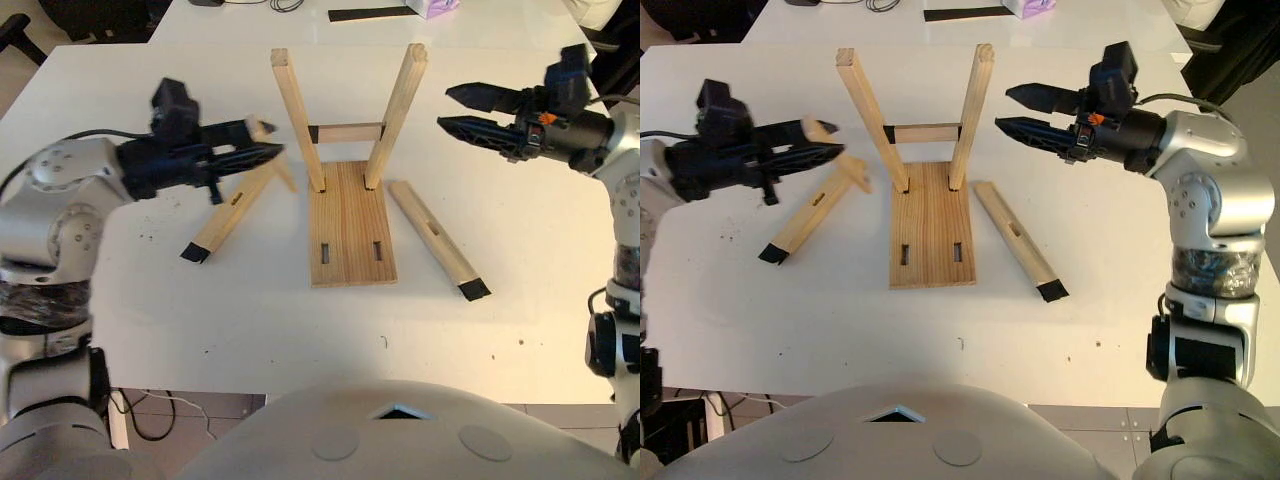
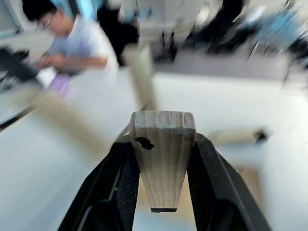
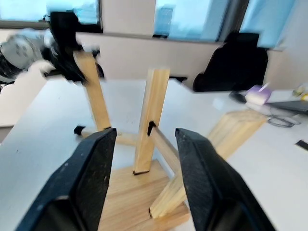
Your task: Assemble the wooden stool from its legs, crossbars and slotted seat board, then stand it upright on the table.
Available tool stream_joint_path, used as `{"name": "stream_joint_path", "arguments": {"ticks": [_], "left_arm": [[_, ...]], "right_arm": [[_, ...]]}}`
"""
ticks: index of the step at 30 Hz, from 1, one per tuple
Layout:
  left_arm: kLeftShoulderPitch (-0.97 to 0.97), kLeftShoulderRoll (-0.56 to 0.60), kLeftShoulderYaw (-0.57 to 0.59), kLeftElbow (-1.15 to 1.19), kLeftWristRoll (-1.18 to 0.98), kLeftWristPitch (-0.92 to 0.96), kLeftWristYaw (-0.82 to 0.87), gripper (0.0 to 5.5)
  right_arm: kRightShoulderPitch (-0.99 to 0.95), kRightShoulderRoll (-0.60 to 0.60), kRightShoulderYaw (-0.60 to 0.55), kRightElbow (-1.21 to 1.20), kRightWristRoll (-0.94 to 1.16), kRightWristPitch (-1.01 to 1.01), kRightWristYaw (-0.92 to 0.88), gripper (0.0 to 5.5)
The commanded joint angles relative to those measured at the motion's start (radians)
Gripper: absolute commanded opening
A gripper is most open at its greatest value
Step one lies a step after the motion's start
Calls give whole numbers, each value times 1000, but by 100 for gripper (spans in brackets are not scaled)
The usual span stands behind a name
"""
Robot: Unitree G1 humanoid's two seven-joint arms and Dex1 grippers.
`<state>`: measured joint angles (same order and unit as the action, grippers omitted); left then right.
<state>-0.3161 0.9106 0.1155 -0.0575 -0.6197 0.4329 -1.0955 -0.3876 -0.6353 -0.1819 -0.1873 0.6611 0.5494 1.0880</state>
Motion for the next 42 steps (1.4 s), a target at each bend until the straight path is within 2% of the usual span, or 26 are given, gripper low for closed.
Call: {"name": "stream_joint_path", "arguments": {"ticks": [1, 4, 6, 13, 20, 25, 29, 34, 38, 42], "left_arm": [[-70, 66, -40, 306, 184, -158, -72, 131], [-62, 28, -62, 378, 245, -227, -77, 131], [20, 11, -55, 368, 273, -275, -59, 131], [276, 11, 7, 181, 263, -272, -45, 131], [388, -25, 94, -159, 18, -52, -24, 131], [345, -115, 54, -242, -23, 1, 61, 131], [289, -92, 64, -218, 1, -16, 54, 131], [123, -44, 67, -45, 42, -66, -27, 131], [-7, -74, 7, 151, 101, -123, -92, 131], [-42, -100, -16, 253, 136, -170, -123, 131]], "right_arm": [[167, 104, -58, -183, 61, 17, -182, 226], [170, 143, -71, -194, 79, 16, -270, 226], [131, 140, -52, -157, 61, 5, -281, 226], [57, 69, -32, -96, 69, 32, -238, 226], [44, 94, -21, -85, 81, 23, -253, 226], [2, 95, -4, -27, 67, 12, -246, 226], [-2, 87, 4, -16, 69, 16, -230, 226], [7, 105, 17, -3, 59, 0, -233, 226], [1, 131, 37, 14, 46, -23, -240, 226], [-16, 149, 50, 31, 41, -34, -237, 226]]}}
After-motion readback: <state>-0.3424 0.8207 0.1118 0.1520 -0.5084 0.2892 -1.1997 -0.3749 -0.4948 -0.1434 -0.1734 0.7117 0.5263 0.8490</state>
